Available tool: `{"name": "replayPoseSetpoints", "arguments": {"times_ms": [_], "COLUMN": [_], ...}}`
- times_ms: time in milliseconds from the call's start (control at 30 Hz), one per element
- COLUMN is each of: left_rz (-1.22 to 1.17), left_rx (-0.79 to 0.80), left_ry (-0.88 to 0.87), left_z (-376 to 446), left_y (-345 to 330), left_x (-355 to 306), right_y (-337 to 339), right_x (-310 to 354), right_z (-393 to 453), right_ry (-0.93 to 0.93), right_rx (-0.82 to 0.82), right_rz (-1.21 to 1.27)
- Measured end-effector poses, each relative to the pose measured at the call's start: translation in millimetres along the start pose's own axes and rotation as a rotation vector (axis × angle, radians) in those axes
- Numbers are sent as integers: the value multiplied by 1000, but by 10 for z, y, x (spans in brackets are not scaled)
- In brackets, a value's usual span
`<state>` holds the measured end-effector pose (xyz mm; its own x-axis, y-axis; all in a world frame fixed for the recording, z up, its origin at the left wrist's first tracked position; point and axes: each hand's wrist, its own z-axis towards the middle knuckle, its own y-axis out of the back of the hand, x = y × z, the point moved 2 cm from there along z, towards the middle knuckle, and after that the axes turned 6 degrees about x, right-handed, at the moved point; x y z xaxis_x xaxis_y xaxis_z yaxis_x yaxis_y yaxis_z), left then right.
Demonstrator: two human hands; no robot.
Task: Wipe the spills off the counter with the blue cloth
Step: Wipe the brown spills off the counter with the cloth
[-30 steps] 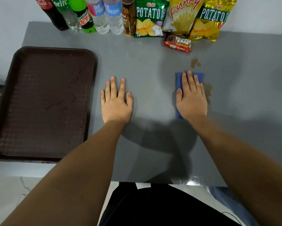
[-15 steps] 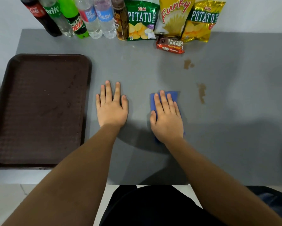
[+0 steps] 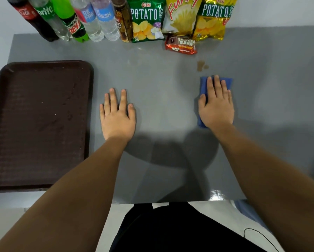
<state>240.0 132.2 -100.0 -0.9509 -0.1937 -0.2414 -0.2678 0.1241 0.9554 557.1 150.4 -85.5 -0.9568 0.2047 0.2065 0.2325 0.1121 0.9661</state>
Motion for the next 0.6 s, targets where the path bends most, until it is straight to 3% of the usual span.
{"name": "replayPoseSetpoints", "arguments": {"times_ms": [233,400,600], "left_rz": [3,12,13], "left_rx": [5,9,8], "left_ry": [10,17,19], "left_z": [-1,5,15], "left_y": [-1,-21,-31], "left_x": [-13,-2,4], "right_y": [-254,-377,-268], "right_x": [348,800,865], "right_z": [-790,-816,-16], "right_ry": [-153,3,179], "right_rx": [-114,-89,41], "right_rz": [20,25,-9]}}
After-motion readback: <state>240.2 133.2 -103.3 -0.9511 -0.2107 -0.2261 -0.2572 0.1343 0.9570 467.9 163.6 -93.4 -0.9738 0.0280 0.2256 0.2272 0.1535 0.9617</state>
